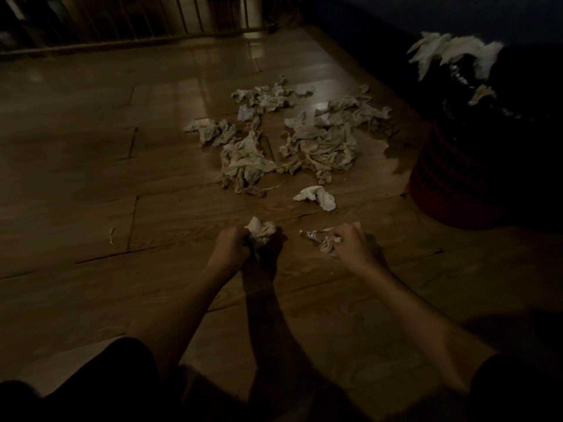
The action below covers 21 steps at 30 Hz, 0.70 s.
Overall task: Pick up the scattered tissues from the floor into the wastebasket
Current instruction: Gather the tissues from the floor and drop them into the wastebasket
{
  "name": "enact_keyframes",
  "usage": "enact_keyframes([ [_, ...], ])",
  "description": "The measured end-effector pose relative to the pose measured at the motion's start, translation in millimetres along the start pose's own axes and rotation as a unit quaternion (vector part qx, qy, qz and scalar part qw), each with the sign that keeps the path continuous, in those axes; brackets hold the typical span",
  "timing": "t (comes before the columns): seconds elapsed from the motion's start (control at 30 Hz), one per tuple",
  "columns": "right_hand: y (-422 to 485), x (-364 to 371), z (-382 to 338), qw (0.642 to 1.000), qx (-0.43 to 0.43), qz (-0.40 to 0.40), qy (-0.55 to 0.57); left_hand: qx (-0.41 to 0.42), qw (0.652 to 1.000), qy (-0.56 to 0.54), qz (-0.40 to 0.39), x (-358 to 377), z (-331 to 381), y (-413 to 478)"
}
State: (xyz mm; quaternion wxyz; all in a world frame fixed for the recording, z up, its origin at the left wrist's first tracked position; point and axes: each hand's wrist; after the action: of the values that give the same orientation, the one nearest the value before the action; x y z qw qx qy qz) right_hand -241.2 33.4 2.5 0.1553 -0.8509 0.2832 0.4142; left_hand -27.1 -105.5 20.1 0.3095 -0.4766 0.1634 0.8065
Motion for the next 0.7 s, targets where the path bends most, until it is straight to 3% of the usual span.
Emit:
enact_keyframes([
  [0.1, -30.1, -6.5, 8.2, 0.996, -0.037, -0.038, -0.066, 0.014, 1.000, -0.020, -0.002, 13.9, 16.8, 2.9],
  [0.2, -54.3, 14.7, 16.8, 0.991, -0.079, -0.025, -0.107, 0.030, 0.999, -0.009, -0.007, 26.6, 20.6, -4.6],
  [0.47, -46.2, 25.9, 4.7, 0.991, -0.061, 0.024, -0.113, -0.046, 0.999, 0.010, 0.027, 10.5, -25.4, -46.4],
  [0.57, -28.0, 16.4, -12.3, 0.992, -0.018, 0.026, -0.121, -0.051, 0.998, 0.003, 0.020, 0.8, -22.6, -46.6],
  [0.7, 2.3, -9.3, -26.4, 0.996, -0.056, 0.071, -0.005, -0.006, 0.999, -0.030, 0.021, -14.8, 27.4, -15.1],
])
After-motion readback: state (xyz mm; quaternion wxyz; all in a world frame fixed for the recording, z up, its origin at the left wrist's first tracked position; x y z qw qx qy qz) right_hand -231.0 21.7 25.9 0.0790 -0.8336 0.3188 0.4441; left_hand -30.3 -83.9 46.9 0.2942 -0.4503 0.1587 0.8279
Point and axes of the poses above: each hand's wrist, its own y-axis towards the middle knuckle, its own x-axis out of the palm, z = x × y, and after that the axes turned 1 degree about x, right-handed
